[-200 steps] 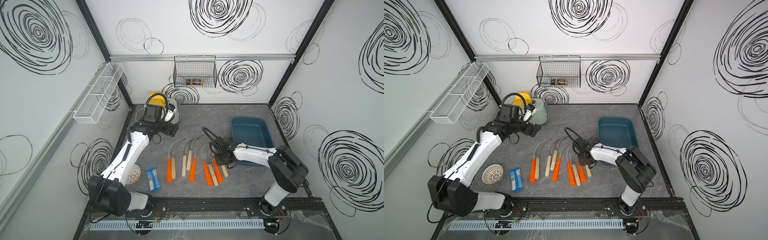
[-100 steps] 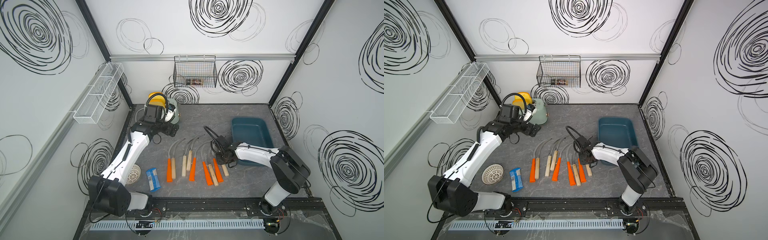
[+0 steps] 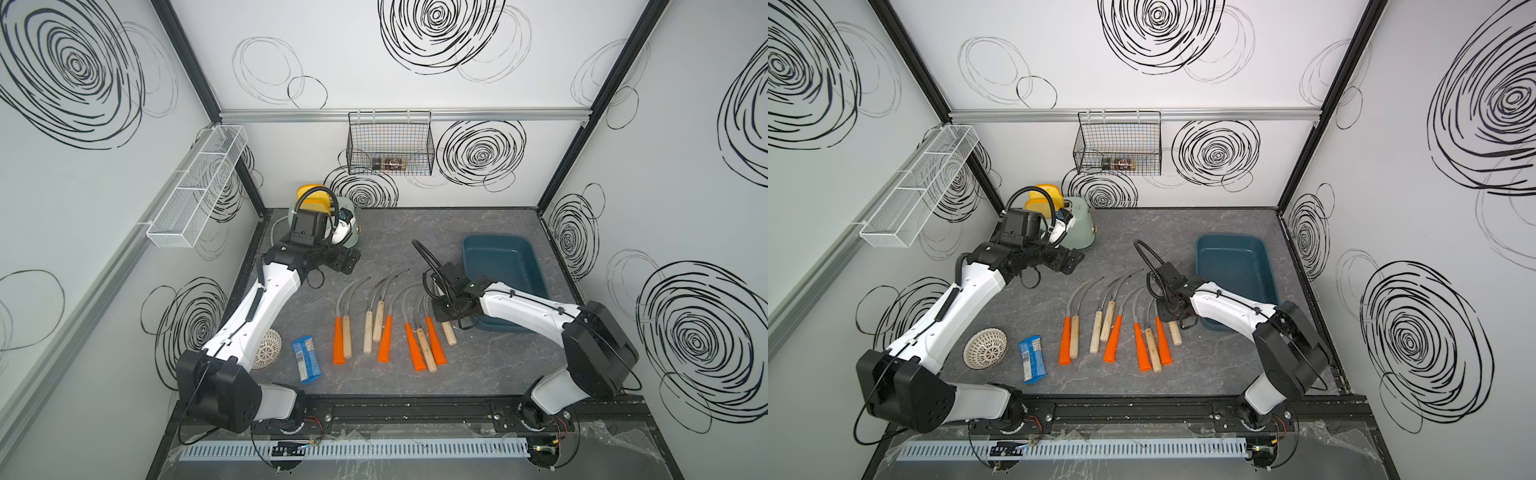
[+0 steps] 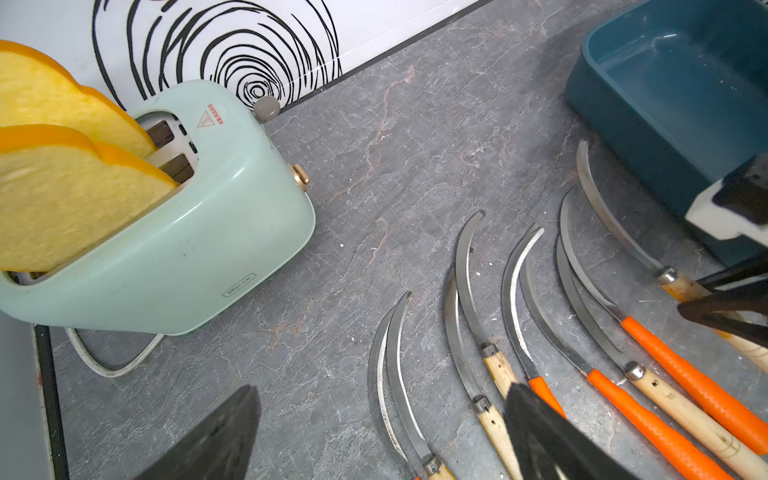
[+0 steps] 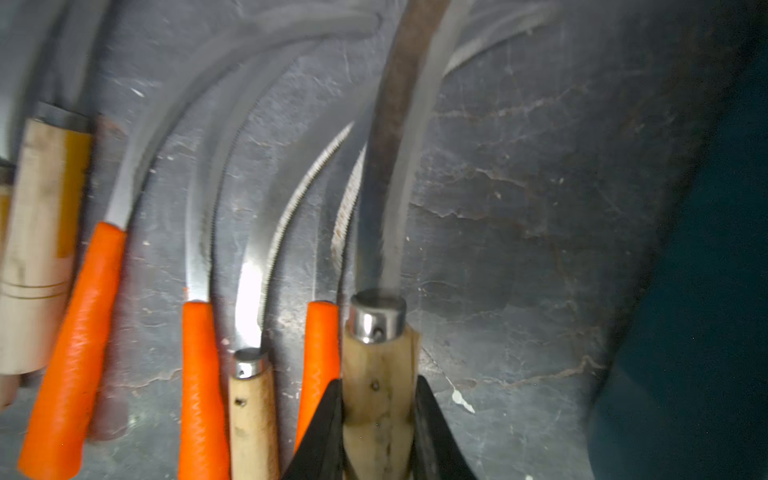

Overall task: Put small sickles into storage boxes
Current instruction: Pick up the sickle at the center of the board.

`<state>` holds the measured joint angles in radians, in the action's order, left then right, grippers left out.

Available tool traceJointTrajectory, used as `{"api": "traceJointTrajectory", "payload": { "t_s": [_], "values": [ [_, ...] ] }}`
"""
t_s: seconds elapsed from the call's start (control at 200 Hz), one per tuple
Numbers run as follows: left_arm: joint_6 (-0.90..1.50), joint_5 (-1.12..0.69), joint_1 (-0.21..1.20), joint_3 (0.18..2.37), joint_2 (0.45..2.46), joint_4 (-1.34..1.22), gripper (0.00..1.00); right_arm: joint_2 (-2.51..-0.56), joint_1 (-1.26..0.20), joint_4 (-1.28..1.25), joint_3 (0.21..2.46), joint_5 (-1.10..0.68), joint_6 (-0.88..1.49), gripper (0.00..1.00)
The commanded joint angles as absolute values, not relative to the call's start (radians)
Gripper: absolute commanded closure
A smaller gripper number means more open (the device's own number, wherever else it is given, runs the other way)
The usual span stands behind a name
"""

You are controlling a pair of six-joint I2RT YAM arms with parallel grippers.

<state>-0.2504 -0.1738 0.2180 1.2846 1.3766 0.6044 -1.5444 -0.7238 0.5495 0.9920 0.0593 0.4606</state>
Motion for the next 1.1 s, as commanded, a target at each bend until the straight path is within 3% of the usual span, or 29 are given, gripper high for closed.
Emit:
{"api": "traceJointTrajectory", "payload": {
  "t_s": [0.0,0.355,1.091],
  "values": [
    [-0.246,-0.176,0.224,1.307,1.384,0.571,0.04,-1.514,-0.721,0.579,1.058,0.037,0.434,1.0],
    [-0.252,-0.177,0.23,1.313,1.372,0.571,0.04,-1.498,-0.645,0.627,1.206,-0.022,0.383,1.0],
    [-0.247,-0.188,0.278,1.341,1.392,0.571,0.04,-1.416,-0.21,0.64,1.18,-0.036,0.301,1.0]
  ]
}}
